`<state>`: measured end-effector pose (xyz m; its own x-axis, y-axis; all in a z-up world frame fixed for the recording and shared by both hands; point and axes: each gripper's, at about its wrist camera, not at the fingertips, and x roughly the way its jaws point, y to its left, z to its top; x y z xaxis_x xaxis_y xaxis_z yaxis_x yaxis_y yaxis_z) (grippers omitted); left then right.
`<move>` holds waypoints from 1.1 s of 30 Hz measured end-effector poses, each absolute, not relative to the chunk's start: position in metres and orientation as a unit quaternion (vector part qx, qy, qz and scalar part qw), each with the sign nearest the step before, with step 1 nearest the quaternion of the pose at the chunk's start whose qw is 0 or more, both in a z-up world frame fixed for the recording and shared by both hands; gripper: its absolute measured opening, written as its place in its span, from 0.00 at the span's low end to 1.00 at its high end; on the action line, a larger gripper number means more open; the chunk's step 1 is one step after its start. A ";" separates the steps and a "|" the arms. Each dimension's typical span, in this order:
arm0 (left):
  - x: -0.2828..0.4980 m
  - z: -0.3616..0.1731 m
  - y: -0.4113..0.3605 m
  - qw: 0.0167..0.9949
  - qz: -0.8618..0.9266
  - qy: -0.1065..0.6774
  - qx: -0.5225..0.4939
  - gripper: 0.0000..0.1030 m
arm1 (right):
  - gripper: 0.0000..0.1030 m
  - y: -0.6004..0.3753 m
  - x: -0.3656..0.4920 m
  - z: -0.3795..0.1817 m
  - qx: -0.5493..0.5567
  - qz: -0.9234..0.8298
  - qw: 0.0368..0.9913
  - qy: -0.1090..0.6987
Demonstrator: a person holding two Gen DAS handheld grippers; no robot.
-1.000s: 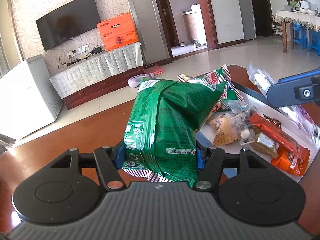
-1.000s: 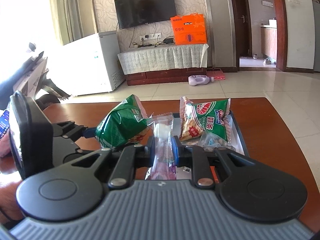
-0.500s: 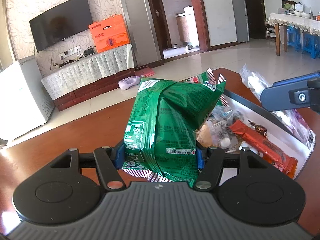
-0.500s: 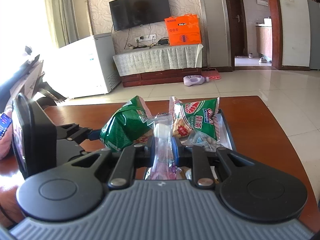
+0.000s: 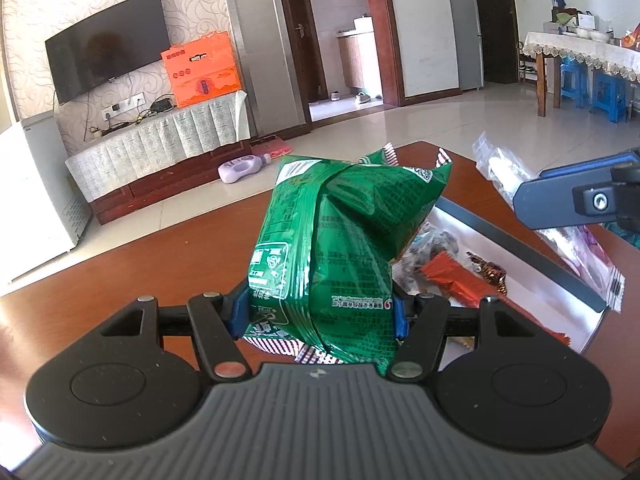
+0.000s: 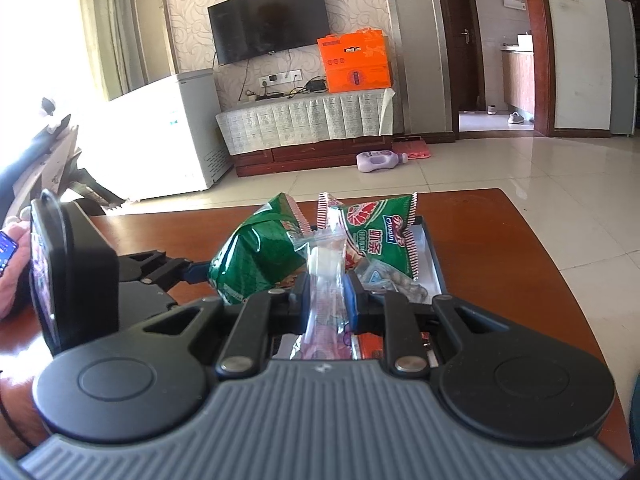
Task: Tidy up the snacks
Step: 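Carry the green chip bag in the left gripper while the right carries the candy packet to the box, then lower and release the green chip bag into the box with the left gripper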
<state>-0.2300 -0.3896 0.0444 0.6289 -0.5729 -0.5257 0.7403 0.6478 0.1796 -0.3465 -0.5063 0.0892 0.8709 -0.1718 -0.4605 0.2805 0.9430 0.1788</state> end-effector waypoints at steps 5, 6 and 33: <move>-0.228 0.040 -0.403 0.876 -0.385 0.219 0.192 0.66 | 0.21 -0.512 -0.350 0.087 0.124 -0.124 0.958 0.228; -0.228 0.038 -0.406 0.875 -0.387 0.220 0.192 0.66 | 0.21 -0.512 -0.351 0.087 0.125 -0.125 0.957 0.228; -0.205 0.010 -0.463 0.870 -0.391 0.215 0.212 0.84 | 0.21 -0.529 -0.332 0.067 0.126 -0.143 0.944 0.269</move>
